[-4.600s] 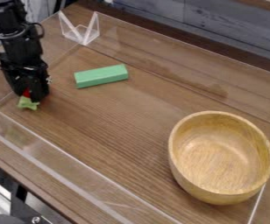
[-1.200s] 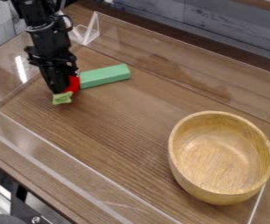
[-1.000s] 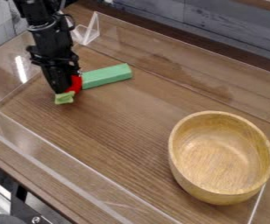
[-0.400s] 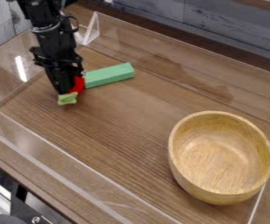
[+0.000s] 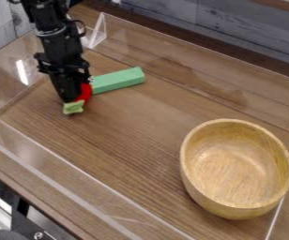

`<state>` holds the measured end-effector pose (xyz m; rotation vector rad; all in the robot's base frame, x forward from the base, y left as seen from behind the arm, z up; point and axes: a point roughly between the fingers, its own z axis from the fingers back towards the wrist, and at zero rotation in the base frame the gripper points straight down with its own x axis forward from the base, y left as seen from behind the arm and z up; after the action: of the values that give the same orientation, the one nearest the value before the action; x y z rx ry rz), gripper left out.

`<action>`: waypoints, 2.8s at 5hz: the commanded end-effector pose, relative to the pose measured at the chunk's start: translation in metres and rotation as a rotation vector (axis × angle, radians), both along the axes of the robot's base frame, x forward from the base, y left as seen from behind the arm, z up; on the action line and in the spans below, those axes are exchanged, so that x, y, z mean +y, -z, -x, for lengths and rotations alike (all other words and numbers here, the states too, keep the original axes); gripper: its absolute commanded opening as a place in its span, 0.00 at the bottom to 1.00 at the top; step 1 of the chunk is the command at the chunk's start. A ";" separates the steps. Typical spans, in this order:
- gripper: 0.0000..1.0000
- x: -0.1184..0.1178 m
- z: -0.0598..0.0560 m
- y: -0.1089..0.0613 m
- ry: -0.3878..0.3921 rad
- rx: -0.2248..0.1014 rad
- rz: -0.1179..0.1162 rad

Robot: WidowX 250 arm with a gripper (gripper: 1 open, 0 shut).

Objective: Move the red object to the left side of the table

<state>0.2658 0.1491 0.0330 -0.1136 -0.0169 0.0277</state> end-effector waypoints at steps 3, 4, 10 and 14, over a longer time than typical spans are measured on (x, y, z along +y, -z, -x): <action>0.00 0.010 -0.014 0.006 0.002 -0.016 -0.038; 0.00 0.012 -0.016 0.011 0.000 -0.008 -0.042; 0.00 0.022 -0.018 0.027 -0.012 0.040 -0.063; 0.00 0.026 -0.019 0.027 -0.027 0.076 -0.075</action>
<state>0.2883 0.1756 0.0192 -0.0307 0.0247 0.0510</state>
